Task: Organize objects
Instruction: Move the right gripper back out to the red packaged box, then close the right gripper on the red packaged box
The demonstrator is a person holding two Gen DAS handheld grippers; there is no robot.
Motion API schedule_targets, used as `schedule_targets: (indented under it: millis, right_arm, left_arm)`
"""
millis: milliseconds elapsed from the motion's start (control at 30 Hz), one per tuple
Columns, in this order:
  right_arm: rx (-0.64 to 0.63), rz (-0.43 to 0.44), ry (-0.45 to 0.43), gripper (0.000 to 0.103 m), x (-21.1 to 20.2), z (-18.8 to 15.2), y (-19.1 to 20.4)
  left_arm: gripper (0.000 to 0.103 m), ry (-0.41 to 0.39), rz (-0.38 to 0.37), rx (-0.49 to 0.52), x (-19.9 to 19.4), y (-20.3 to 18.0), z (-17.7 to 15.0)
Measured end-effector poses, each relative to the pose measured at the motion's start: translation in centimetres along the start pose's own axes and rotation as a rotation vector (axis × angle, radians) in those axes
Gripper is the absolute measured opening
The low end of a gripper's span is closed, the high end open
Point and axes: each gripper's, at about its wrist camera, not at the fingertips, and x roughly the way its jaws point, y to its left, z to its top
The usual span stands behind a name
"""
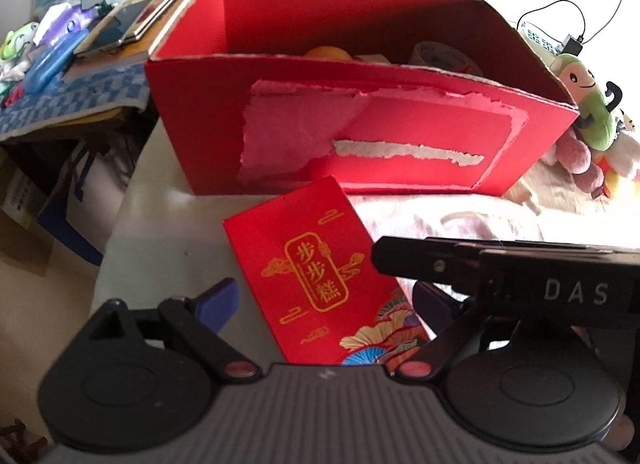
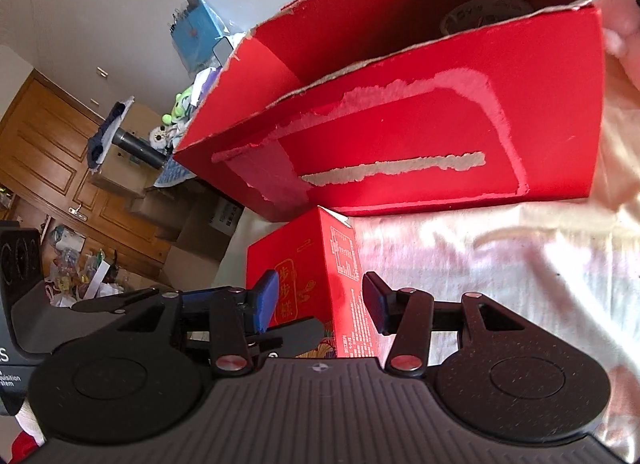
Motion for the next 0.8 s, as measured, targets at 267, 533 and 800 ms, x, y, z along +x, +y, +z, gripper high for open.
schedule_targets:
  millis: [267, 533, 800]
  right_arm:
    - [0.054, -0.021, 0.041, 0.050, 1.5, 0.3, -0.7]
    - [0.113, -0.010, 0.071, 0.050, 2.0, 0.4, -1.6]
    - [0.121, -0.007, 0.058, 0.046, 0.2, 0.5, -2.5]
  left_arm:
    - [0.089, 0.061, -0.086, -0.025, 1.8, 1.4, 0.6]
    - [0.090, 0.059, -0.113, 0.021, 2.2, 1.5, 0.9]
    - [0.088, 0.050, -0.118, 0.055, 1.8, 0.9, 1.2]
